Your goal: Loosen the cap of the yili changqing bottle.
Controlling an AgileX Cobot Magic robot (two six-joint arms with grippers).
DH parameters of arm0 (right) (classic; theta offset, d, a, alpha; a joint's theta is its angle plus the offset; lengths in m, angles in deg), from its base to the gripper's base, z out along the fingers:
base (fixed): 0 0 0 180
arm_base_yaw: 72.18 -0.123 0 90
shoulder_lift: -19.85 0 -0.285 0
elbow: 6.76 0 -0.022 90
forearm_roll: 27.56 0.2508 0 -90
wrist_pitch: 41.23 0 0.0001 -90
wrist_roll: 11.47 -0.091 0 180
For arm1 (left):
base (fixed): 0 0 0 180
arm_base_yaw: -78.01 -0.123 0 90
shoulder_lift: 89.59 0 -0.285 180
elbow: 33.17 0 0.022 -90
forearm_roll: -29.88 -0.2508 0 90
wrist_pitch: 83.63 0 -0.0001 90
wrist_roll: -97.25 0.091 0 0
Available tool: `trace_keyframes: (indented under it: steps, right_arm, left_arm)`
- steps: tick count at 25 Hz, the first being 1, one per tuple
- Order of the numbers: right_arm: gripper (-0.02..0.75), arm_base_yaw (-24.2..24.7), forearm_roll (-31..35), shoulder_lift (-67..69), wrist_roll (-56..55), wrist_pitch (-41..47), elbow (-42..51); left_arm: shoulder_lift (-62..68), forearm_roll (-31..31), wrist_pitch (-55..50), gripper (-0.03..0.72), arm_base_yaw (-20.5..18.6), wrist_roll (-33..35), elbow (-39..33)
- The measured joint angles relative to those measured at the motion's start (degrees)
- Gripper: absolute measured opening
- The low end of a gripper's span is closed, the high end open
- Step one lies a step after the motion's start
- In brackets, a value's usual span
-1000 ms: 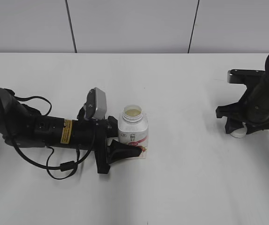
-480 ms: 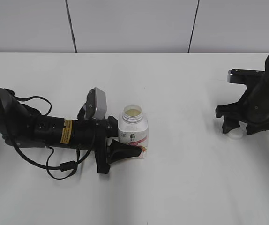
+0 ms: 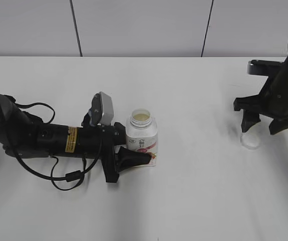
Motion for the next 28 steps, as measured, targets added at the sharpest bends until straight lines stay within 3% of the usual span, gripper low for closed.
trace_keyframes:
  steps: [6,11,13,28]
  right_arm:
    - [0.524,0.00,0.04,-5.22,-0.06,0.58,-1.43]
    - [0.524,0.00,0.04,-8.20,-0.11,0.53,-1.43]
    - [0.524,0.00,0.04,-8.96,-0.11,0.53,-1.43]
    - [0.524,0.00,0.04,-9.50,-0.11,0.49,-1.43]
  left_arm:
    - [0.00,0.19,0.00,0.401,0.00,0.00,0.00]
    - [0.00,0.65,1.21,0.585,0.00,-0.17,0.00]
    - [-0.18,0.52,1.32,0.610,0.00,-0.17,0.00]
    - [-6.95,-4.55,1.33,0.593,-0.06,-1.55,0.00]
